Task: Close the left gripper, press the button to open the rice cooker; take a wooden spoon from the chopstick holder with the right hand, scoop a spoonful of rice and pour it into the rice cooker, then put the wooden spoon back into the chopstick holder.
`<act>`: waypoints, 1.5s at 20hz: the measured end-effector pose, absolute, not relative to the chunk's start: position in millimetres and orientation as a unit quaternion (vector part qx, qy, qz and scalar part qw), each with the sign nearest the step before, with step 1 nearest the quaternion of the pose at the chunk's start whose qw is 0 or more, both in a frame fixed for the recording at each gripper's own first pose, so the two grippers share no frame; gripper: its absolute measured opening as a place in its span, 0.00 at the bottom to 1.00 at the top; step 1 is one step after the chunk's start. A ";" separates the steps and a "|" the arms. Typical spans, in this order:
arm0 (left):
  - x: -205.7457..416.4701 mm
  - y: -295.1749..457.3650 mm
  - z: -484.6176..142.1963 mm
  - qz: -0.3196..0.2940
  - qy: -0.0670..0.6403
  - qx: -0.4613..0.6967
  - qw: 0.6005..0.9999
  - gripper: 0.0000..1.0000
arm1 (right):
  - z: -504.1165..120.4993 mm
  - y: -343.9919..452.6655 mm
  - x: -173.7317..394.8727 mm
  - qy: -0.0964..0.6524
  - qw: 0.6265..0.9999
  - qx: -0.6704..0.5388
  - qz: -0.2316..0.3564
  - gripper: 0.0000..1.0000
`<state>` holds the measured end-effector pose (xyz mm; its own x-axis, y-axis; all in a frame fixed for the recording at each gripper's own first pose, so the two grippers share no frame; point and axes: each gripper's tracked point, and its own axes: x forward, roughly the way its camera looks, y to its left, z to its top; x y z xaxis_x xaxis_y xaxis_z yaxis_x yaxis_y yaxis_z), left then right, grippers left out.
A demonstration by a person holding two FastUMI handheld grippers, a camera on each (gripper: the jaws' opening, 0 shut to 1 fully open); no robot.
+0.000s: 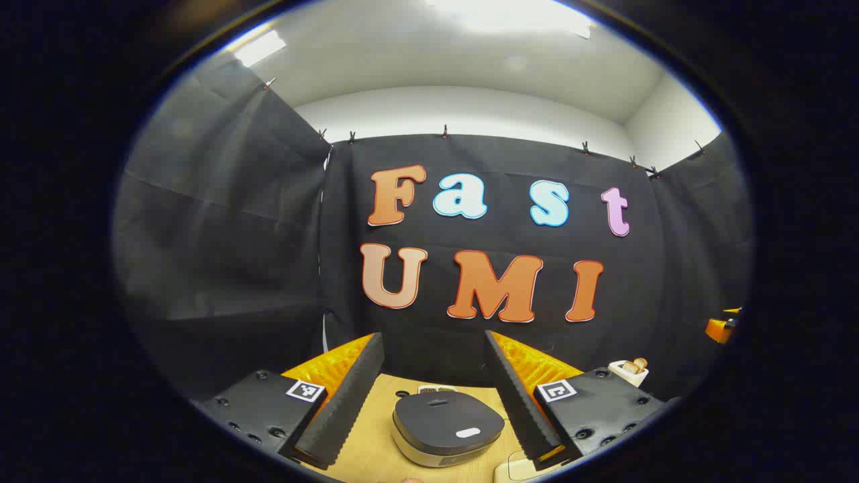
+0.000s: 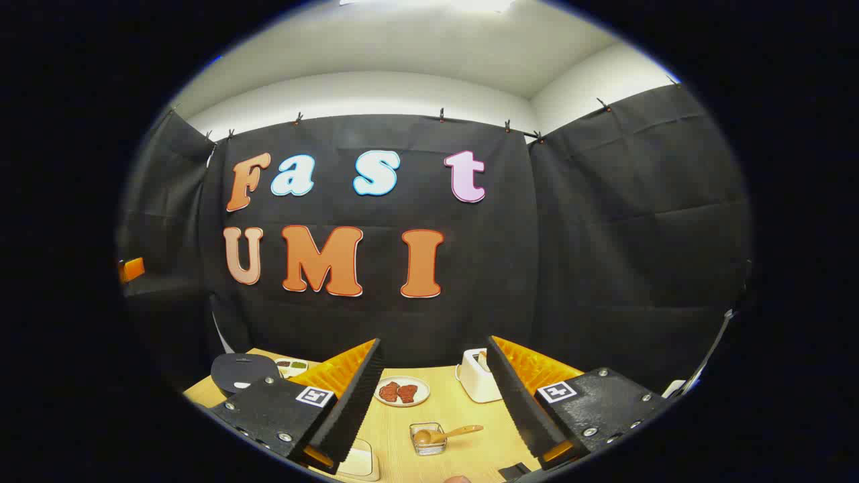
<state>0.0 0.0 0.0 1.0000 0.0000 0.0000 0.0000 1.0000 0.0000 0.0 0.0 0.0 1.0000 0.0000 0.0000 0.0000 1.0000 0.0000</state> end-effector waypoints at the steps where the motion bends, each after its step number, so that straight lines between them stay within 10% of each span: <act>1: -1.1 -1.6 4.6 0.004 -0.003 0.015 1.000 1.00 | -0.4 -5.8 2.2 0.000 1.000 -0.006 -0.004 0.95; 30: 15.2 -35.3 7.0 -0.037 0.023 0.032 0.999 0.89 | 8.1 -31.1 20.9 0.017 1.000 0.013 -0.010 0.95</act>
